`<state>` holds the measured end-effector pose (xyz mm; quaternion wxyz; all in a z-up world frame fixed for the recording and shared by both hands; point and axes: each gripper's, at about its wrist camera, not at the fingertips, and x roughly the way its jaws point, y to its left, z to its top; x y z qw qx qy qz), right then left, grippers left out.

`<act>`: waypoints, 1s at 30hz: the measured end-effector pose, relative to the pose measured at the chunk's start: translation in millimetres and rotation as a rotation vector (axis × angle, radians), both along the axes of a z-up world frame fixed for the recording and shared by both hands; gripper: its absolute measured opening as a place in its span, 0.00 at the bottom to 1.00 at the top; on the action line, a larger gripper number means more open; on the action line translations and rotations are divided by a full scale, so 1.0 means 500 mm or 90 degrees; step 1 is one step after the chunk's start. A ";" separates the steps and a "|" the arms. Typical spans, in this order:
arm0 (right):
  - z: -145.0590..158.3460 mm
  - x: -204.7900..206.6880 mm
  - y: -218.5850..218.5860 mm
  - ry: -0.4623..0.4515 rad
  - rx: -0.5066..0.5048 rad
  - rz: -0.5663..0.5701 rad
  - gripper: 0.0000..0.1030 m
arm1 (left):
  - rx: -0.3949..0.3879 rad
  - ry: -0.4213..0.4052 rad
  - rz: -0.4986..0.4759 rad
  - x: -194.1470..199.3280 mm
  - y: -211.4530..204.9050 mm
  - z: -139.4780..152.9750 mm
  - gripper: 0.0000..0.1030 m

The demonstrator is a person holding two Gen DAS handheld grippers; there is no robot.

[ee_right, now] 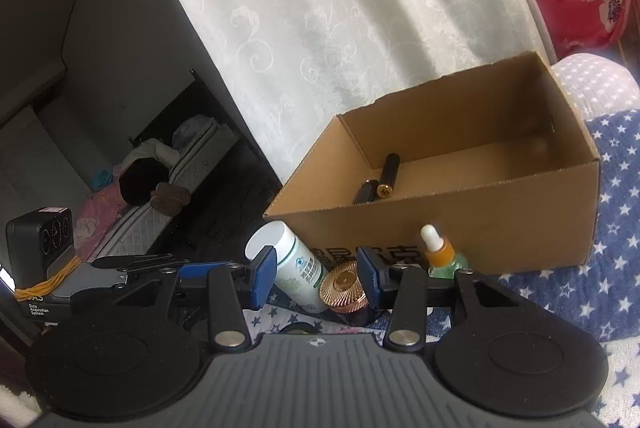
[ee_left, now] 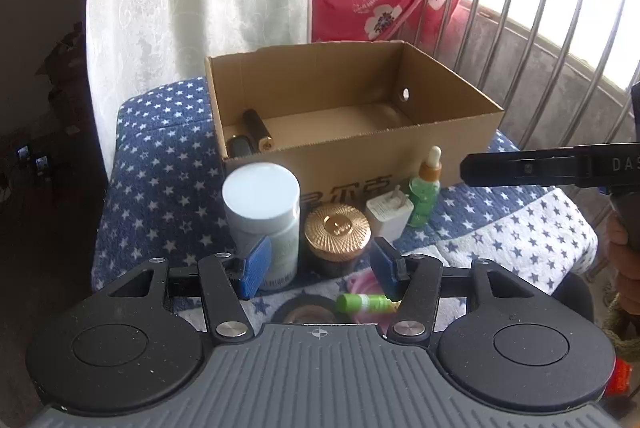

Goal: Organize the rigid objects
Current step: 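Grasp the green glue stick with the right gripper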

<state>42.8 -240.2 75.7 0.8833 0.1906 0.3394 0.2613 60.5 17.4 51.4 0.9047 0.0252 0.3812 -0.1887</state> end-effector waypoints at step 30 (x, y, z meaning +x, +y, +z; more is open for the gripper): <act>-0.185 0.048 0.086 0.211 0.018 0.107 0.35 | -0.054 0.065 -0.029 -0.047 -0.039 -0.135 0.32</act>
